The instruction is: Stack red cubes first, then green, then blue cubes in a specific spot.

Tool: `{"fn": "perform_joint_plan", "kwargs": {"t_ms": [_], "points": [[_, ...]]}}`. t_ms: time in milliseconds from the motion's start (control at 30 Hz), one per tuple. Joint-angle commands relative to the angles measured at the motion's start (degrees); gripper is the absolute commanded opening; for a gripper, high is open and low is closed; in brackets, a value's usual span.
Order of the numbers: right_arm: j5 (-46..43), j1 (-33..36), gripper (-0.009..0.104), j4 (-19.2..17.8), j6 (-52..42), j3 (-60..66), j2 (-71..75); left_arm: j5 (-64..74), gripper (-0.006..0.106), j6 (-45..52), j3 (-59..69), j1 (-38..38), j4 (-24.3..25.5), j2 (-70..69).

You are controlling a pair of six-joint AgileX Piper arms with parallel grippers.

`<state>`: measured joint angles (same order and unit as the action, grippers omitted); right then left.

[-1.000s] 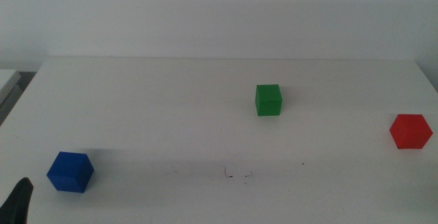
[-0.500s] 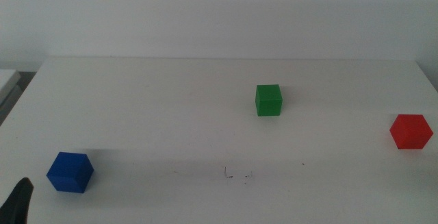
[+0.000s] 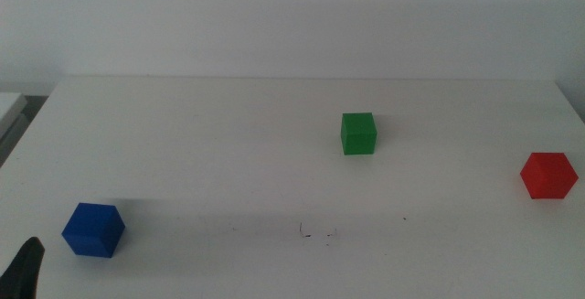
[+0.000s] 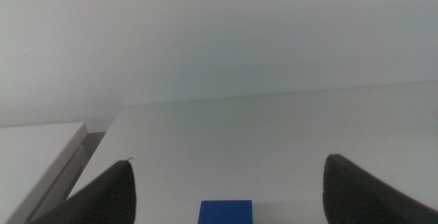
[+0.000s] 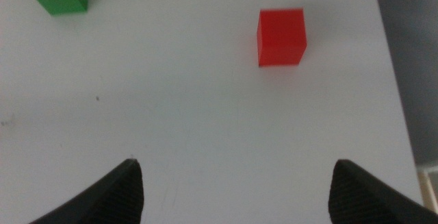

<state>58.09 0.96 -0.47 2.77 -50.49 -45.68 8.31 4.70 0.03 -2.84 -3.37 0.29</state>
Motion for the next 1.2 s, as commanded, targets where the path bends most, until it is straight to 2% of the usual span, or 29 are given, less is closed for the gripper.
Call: {"fn": "perform_joint_plan", "kwargs": {"t_ms": [0, 400, 767, 1000, 1167], "points": [[2.1, -0.4, 0.093, -0.1, -0.7, -1.6, -2.9, -0.3, 0.094, 0.0, 0.0, -0.1, 0.0, -0.3], [1.7, -0.4, 0.093, 0.5, -0.4, -1.9, -8.4, -0.3, 0.094, 0.0, 0.0, -0.1, 0.1, -0.3], [6.8, -0.5, 0.093, -6.6, -2.8, -16.6, -28.5, -0.3, 0.094, 0.0, 0.0, -0.1, 1.0, -0.3], [6.0, -4.9, 0.093, -1.5, -8.2, -27.2, -42.8, -0.3, 0.094, 0.0, 0.0, -0.1, 1.0, -0.3], [4.8, -8.0, 0.093, -1.0, -8.9, -32.0, -51.7, -0.3, 0.094, 0.0, 0.0, -0.1, 1.0, -0.3]]}}
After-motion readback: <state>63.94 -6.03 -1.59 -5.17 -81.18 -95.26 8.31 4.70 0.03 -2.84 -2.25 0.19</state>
